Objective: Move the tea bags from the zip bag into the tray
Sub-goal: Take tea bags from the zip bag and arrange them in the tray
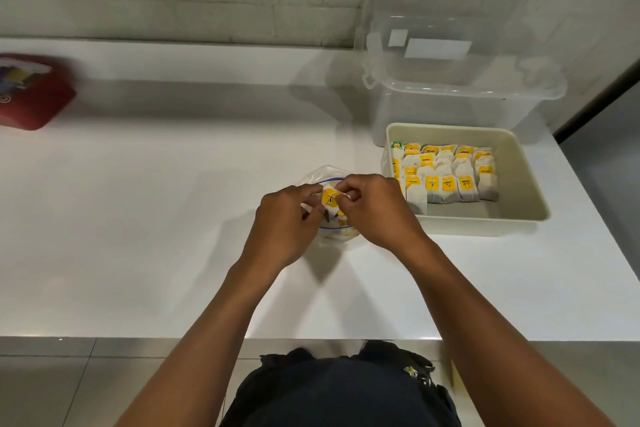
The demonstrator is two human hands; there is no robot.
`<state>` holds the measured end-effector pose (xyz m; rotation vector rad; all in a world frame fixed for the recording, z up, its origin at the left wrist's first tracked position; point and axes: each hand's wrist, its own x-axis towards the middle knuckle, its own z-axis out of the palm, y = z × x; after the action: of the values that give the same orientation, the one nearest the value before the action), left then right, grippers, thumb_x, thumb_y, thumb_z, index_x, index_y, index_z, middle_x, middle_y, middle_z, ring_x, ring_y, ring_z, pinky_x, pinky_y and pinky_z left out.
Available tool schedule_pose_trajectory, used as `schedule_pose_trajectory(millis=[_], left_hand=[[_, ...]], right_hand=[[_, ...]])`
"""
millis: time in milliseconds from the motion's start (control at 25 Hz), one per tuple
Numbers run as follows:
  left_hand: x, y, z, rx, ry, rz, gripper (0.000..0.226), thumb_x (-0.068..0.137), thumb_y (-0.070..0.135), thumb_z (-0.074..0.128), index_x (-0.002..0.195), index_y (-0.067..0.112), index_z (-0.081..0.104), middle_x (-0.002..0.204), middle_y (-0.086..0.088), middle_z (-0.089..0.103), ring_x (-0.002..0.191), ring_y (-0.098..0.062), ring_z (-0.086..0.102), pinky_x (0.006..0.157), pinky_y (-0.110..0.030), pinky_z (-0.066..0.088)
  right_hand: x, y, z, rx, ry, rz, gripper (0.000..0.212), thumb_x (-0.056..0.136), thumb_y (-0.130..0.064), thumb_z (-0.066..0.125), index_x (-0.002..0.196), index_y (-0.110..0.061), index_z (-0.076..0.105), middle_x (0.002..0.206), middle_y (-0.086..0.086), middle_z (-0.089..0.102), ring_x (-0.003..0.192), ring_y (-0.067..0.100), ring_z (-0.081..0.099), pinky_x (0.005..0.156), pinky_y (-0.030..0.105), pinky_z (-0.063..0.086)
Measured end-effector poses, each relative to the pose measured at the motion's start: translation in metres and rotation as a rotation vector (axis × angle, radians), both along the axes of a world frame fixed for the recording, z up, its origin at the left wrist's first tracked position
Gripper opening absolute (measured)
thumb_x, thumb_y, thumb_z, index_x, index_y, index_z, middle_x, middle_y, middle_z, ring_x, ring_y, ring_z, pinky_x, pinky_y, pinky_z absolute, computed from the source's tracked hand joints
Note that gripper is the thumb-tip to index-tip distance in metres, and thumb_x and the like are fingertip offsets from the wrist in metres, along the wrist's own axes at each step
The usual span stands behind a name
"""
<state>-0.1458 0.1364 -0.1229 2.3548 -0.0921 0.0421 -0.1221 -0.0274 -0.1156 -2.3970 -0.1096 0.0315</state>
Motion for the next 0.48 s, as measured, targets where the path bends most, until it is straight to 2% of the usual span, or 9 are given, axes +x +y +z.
schedule_pose_trajectory(millis=[80, 200, 320, 480], left_hand=[[-0.002, 0.000, -0.001, -0.058, 0.046, -0.035, 0.028, 0.088, 0.032, 0.069, 0.115, 0.040, 0.066, 0.098, 0.014, 0.067, 0.077, -0.003, 0.065, 0.074, -0.017, 0.048], [-0.002, 0.001, 0.001, -0.205, 0.124, 0.015, 0.009, 0.087, 0.031, 0.071, 0.093, 0.035, 0.066, 0.090, 0.013, 0.068, 0.070, -0.003, 0.065, 0.060, -0.007, 0.041], [-0.001, 0.005, 0.001, -0.232, 0.139, 0.044, 0.006, 0.088, 0.030, 0.071, 0.083, 0.029, 0.067, 0.086, 0.013, 0.067, 0.064, 0.001, 0.062, 0.058, -0.007, 0.038], [0.003, 0.009, 0.005, -0.226, 0.112, 0.100, 0.006, 0.086, 0.031, 0.073, 0.082, 0.031, 0.069, 0.087, 0.013, 0.063, 0.067, 0.000, 0.061, 0.063, -0.011, 0.041]], right_hand=[[-0.001, -0.003, 0.003, 0.082, 0.057, 0.001, 0.007, 0.087, -0.021, 0.071, 0.090, -0.024, 0.076, 0.074, -0.006, 0.071, 0.069, 0.010, 0.064, 0.068, 0.026, 0.053], [-0.003, -0.007, 0.002, 0.184, 0.125, 0.025, 0.006, 0.084, -0.021, 0.075, 0.085, -0.027, 0.075, 0.066, -0.010, 0.066, 0.062, 0.006, 0.059, 0.066, 0.027, 0.052], [-0.006, -0.010, 0.004, 0.310, 0.193, 0.022, 0.011, 0.083, -0.015, 0.076, 0.089, -0.024, 0.076, 0.073, -0.003, 0.072, 0.069, 0.016, 0.068, 0.072, 0.035, 0.060], [-0.006, -0.019, 0.011, 0.361, 0.230, 0.011, 0.024, 0.084, -0.003, 0.071, 0.101, -0.020, 0.074, 0.082, -0.001, 0.074, 0.072, 0.009, 0.069, 0.066, 0.022, 0.056]])
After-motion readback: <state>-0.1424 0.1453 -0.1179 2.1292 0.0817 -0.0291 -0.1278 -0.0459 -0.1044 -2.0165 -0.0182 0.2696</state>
